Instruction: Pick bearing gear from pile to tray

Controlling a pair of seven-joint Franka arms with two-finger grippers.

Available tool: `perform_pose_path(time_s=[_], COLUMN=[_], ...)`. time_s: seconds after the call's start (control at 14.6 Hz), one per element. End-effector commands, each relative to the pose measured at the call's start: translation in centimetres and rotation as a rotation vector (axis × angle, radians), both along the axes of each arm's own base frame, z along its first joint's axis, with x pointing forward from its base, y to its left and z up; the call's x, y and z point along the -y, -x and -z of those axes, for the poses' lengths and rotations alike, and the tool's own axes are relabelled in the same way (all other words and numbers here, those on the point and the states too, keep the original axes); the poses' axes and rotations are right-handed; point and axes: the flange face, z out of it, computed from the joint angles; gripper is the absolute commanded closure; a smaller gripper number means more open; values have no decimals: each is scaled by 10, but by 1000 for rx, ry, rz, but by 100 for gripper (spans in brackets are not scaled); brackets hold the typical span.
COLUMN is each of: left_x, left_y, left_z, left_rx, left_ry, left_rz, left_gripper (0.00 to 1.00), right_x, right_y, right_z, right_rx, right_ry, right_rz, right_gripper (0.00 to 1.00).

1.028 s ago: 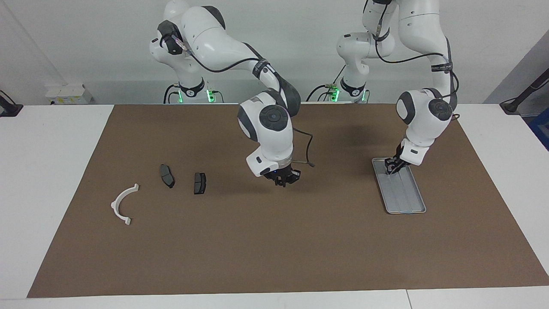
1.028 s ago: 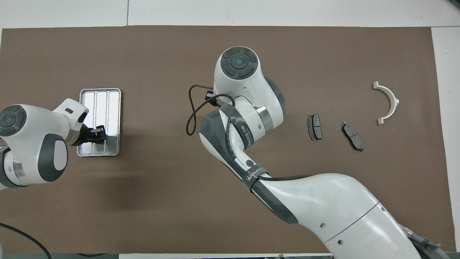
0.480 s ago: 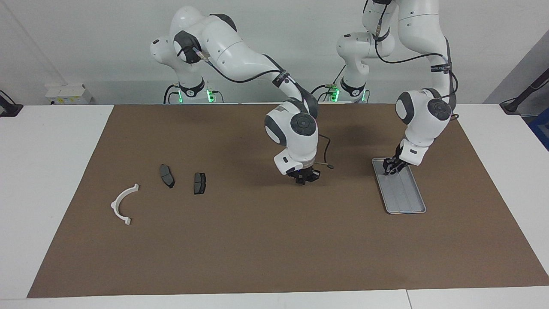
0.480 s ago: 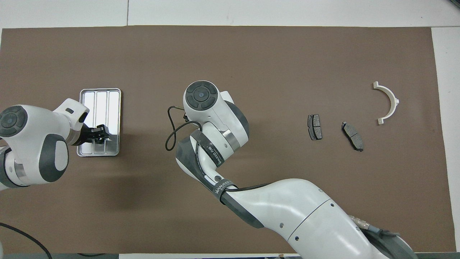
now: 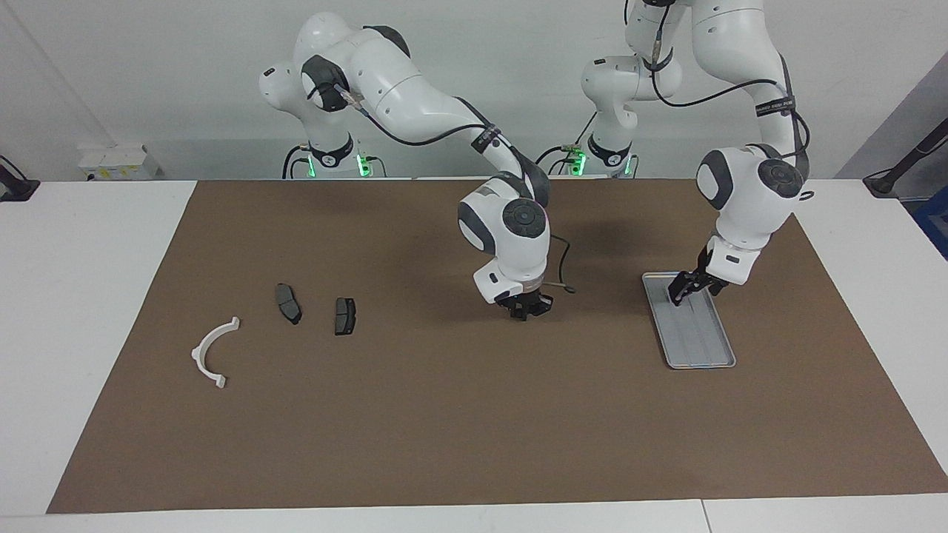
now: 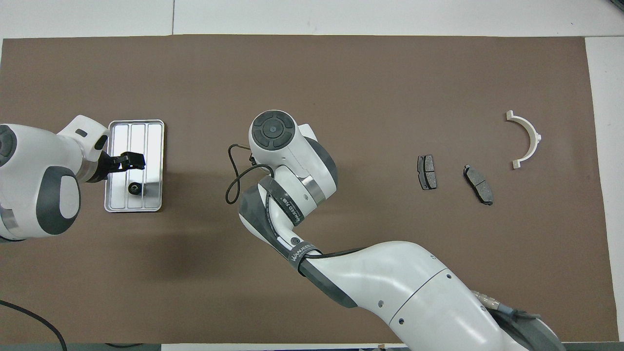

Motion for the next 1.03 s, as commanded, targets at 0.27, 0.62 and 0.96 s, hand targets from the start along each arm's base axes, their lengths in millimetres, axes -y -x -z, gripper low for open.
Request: perform_pose_path(time_s=[0.27, 0.62, 0.96], left_x=[23, 50, 156], left_y=[-1, -4, -9], left_z=[-4, -6, -29], left_rx=[-11, -7, 1], left_ry=[-1, 3, 18], left_rz=[-33, -74, -158], left_gripper=[0, 0, 0], right_x=[27, 83, 175], right_y=[-22, -45, -68], right_z=[-27, -93, -177], right_rx=[20, 31, 77], right_ry=[5, -7, 2], right_rz=[58, 4, -153], right_gripper=[0, 0, 0])
